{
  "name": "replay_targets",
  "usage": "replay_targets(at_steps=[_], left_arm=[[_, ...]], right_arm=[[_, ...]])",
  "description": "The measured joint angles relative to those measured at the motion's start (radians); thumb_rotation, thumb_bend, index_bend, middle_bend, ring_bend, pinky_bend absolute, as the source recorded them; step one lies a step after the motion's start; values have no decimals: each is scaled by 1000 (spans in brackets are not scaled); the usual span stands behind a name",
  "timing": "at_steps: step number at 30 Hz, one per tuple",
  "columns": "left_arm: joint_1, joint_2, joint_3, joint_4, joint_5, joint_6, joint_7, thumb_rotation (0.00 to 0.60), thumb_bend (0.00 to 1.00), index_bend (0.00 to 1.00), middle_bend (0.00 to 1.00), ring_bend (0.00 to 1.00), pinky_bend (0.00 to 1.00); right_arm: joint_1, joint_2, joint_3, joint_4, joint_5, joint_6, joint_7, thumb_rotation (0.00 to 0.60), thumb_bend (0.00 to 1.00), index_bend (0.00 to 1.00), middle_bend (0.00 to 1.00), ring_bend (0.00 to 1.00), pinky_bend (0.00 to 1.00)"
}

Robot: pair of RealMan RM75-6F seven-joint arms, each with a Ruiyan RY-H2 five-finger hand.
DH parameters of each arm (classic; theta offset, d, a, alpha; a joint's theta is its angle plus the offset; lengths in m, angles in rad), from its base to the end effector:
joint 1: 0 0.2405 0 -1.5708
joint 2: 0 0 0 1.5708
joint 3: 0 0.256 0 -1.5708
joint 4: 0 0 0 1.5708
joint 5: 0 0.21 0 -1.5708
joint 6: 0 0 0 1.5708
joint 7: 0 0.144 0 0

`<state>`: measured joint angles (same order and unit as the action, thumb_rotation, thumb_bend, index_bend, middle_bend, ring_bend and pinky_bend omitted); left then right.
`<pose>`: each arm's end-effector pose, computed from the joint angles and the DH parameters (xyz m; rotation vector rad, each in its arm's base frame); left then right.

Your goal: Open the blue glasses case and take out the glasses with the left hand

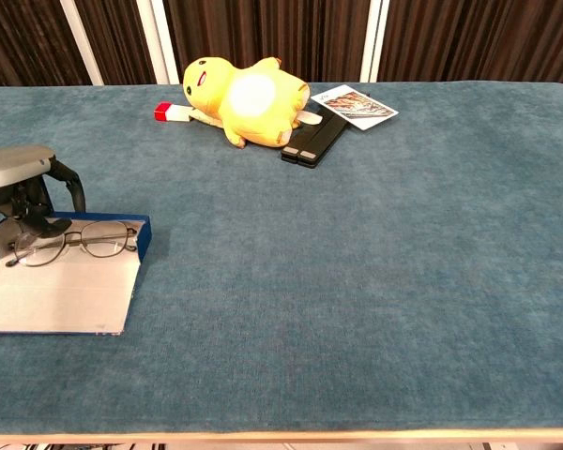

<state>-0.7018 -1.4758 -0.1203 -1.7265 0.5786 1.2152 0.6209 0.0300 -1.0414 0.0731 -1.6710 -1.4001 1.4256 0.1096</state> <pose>-0.1994 0.3076 0.0091 -1.5422 -1.1948 -0.5790 -0.3287 -0.1669 0.1793 1.2451 -1.0671 0.8723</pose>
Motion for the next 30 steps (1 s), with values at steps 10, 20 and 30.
replay_targets(at_steps=[10,20,30], left_arm=[[-4,-30,6,133,158,22,-14,600,484,524,1000,923,997],[29,-107,72,401,410,53,-99,600,484,529,1000,923,997],[66,-155,86,527,486,32,-145,600,485,529,1000,924,998]], right_arm=[[0,1,1,-4,5,-2,2,600,163,0,0,0,202],[0,2,2,-9,12,-6,4,600,163,0,0,0,202],[1,1,4,-11,15,-7,3,600,163,0,0,0,202]])
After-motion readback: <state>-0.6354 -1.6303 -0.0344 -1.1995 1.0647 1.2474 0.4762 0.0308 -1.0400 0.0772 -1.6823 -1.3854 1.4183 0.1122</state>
